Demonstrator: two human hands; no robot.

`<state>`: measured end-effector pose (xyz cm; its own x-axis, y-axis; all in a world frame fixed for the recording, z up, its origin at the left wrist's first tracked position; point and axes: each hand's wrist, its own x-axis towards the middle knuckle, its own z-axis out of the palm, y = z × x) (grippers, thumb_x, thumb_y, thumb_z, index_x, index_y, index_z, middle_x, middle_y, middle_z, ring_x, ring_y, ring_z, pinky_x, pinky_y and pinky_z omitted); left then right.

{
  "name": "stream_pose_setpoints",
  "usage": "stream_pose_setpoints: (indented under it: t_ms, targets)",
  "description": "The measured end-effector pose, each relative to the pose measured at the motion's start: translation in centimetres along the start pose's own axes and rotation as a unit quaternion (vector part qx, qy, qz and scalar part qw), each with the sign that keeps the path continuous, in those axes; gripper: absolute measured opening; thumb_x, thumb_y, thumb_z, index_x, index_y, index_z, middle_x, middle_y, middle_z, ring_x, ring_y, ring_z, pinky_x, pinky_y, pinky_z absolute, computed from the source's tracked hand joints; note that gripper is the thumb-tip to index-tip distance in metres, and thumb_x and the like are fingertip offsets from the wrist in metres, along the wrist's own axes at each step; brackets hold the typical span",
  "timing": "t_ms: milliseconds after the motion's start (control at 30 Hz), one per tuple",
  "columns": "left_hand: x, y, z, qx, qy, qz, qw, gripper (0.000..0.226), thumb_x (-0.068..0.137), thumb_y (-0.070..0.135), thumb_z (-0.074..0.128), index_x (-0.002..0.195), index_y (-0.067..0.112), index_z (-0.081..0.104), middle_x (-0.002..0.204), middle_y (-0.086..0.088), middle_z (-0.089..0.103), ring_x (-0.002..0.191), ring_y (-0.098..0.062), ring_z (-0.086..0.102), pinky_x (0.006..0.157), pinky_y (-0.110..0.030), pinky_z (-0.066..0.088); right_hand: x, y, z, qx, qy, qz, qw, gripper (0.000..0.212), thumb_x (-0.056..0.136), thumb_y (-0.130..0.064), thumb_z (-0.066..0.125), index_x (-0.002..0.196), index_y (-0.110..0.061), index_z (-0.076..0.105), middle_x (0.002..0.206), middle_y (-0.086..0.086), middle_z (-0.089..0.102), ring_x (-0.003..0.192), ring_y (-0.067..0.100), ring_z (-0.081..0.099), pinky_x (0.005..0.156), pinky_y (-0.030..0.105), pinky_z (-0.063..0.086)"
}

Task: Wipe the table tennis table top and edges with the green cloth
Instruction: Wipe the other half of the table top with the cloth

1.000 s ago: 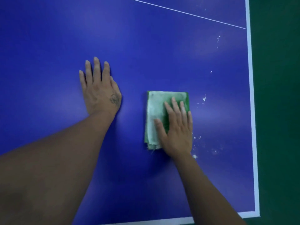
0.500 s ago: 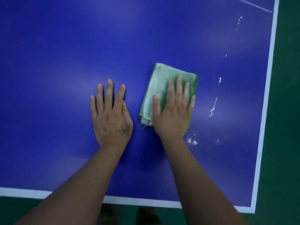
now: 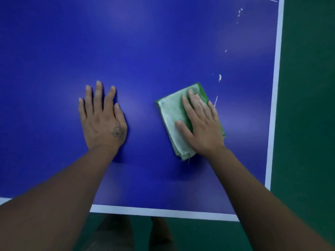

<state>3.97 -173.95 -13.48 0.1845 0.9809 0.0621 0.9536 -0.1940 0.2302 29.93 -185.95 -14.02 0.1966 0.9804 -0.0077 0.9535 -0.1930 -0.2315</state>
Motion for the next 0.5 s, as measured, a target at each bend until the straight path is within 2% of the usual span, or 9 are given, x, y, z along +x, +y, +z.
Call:
stream_pose_setpoints:
  t_ms: [133,233,367,500]
  targets:
    - [-0.3,0.2,0.1,-0.001,-0.001,0.000,1.000,0.054,0.113,0.037,0.033,0.165,0.023,0.041,0.179,-0.005,0.025,0.167,-0.029,0.013,0.136,-0.051,0.007,-1.5,-4.1,1.1,-0.024,0.037,0.113,0.993,0.072,0.110,-0.057,0.043,0.171,-0.020,0.032,0.180,0.001,0.023,0.166,0.020,0.025,0.133,0.052,0.018]
    - [-0.4,0.0,0.2,0.008,-0.002,0.002,1.000,0.055,0.113,0.037,0.030,0.166,0.022,0.039,0.179,-0.006,0.023,0.167,-0.030,0.012,0.136,-0.052,0.008,-5.4,-8.0,2.2,-0.007,0.046,0.162,0.986,0.074,0.111,-0.059,0.038,0.173,-0.020,0.026,0.181,0.001,0.018,0.167,0.020,0.019,0.134,0.053,0.016]
    - [-1.9,3.1,0.5,0.019,-0.008,-0.055,0.998,0.061,0.114,0.037,0.029,0.170,0.015,0.029,0.180,-0.014,0.016,0.167,-0.037,0.009,0.135,-0.056,0.006,-13.0,-9.2,2.9,0.023,0.033,0.081,0.996,0.073,0.112,-0.059,0.041,0.173,-0.023,0.027,0.182,-0.002,0.017,0.168,0.018,0.015,0.134,0.054,0.019]
    - [-3.5,8.6,1.8,0.034,-0.029,-0.054,0.998,0.068,0.113,0.040,0.029,0.172,0.007,0.019,0.179,-0.023,0.008,0.167,-0.042,0.004,0.134,-0.060,0.001,-15.6,-3.2,1.0,0.033,-0.009,-0.076,0.997,0.071,0.109,-0.057,0.054,0.169,-0.025,0.036,0.180,-0.005,0.023,0.166,0.016,0.023,0.130,0.056,0.028]
